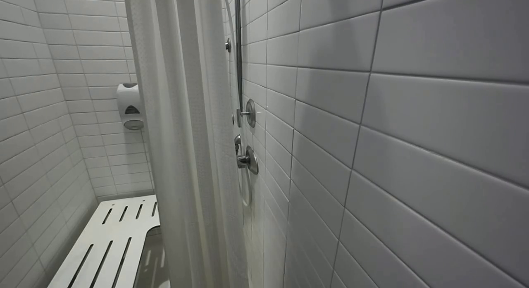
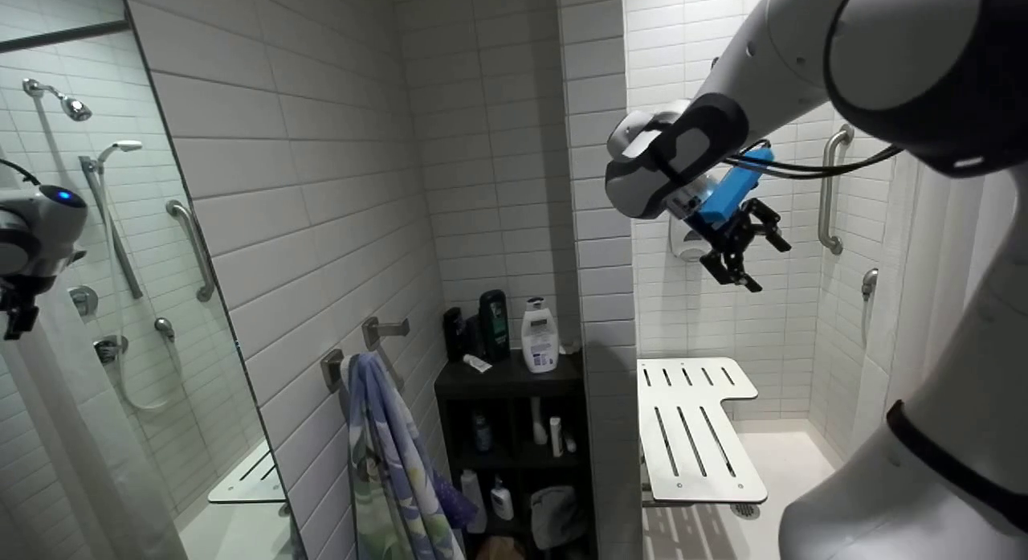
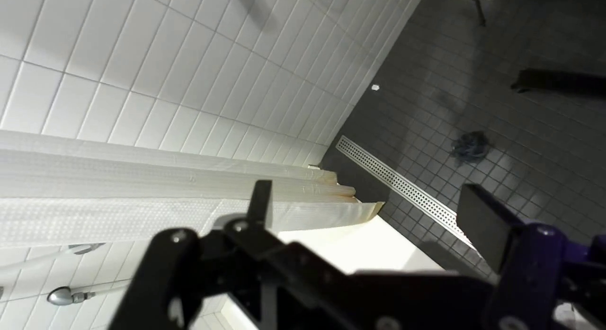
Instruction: Close the curtain railing
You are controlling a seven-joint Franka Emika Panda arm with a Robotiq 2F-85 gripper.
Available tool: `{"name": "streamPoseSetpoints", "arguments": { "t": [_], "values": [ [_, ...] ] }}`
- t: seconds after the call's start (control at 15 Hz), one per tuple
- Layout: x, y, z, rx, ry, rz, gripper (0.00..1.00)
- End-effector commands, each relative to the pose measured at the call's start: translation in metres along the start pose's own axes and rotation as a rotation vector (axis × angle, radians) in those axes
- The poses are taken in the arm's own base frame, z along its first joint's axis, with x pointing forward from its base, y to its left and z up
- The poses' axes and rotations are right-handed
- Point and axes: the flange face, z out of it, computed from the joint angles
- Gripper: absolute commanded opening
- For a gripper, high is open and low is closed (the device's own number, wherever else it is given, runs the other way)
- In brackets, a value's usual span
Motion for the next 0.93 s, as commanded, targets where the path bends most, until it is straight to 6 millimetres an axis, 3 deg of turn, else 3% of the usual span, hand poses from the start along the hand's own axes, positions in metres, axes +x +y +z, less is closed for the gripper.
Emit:
{"name": "streamPoseSetpoints", "arguments": {
  "t": [0.0, 0.33, 0.47, 0.53, 0.67, 0.87],
  "values": [
    [0.024, 0.058, 0.012, -0.029, -0.056, -0.076, 1.0],
    [0.058, 0.13, 0.041, -0.013, -0.122, -0.09, 1.0],
    [0.068, 0.15, 0.048, 0.003, -0.144, -0.055, 1.0],
    [0.052, 0.13, 0.047, -0.009, -0.11, -0.063, 1.0],
    [0.064, 0.143, 0.053, -0.007, -0.131, -0.049, 1.0],
    [0.071, 0.145, 0.056, -0.007, -0.143, -0.045, 1.0]
  ]
}}
